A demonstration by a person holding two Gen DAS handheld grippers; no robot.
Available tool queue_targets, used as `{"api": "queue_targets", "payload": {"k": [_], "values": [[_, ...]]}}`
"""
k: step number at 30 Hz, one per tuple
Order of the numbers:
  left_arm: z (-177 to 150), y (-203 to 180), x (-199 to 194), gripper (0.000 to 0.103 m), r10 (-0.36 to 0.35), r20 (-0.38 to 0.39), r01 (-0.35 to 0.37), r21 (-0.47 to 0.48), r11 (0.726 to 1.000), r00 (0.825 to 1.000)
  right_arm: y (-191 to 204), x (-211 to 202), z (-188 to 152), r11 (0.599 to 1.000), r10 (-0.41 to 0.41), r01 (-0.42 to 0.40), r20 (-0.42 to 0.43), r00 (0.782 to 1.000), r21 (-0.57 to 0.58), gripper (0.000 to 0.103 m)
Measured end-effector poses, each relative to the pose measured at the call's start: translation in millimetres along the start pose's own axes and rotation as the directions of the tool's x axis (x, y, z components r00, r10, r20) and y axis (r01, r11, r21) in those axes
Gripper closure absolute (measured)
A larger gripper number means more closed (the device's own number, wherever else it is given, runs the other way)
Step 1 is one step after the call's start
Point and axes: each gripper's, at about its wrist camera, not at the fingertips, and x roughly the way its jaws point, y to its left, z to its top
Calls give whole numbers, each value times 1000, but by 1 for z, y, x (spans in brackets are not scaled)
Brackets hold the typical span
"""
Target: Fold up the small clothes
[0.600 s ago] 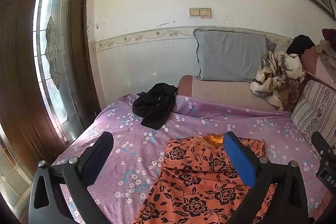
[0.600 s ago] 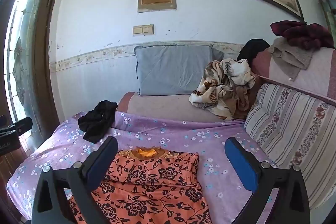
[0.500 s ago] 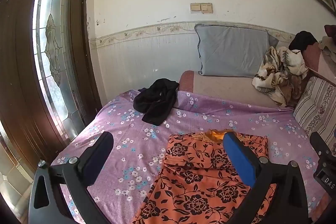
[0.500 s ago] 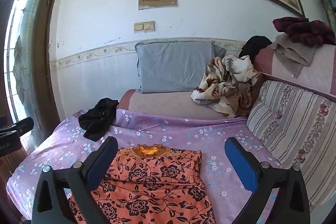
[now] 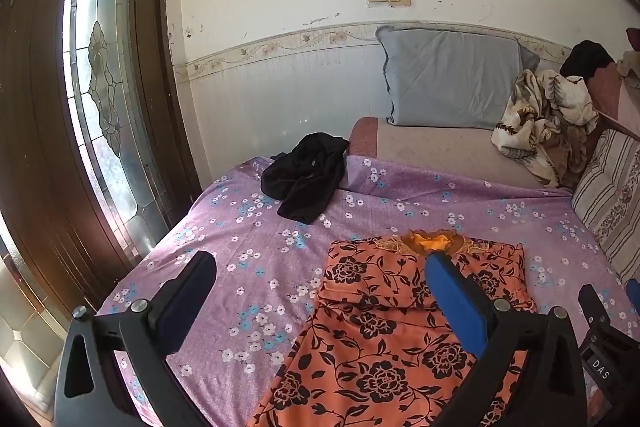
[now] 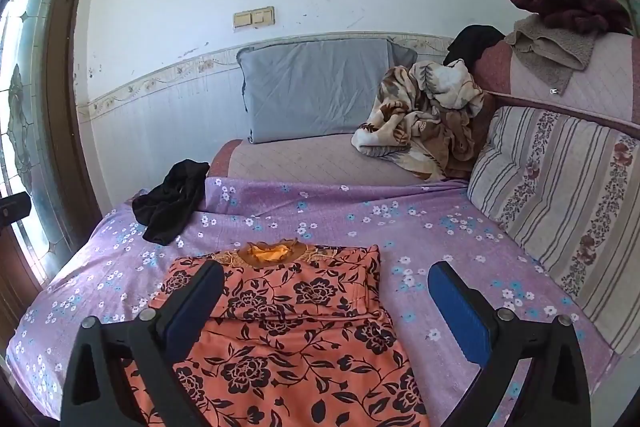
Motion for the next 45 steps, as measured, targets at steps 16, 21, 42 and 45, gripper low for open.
{"api": "queue_targets", "payload": {"k": [16,21,42,45], "values": [[-13,2,12,0,26,-38,-26,3,1000,999,-1,17,-24,999,7,-10,-83,997,-33,0],[-14,3,16,0,30,-40,-30,3,1000,999,-2,17,-23,999,15,-18,-82,997,-35,0],[-17,-5,56,0,34,-75,-33,12,999,997,12,47,-15,998,23,-28,-87,996,-63,0],[-16,-8,67,0,32,-81,-31,12,999,996,16,59,-6,997,32,-37,-79,996,-64,0]]}}
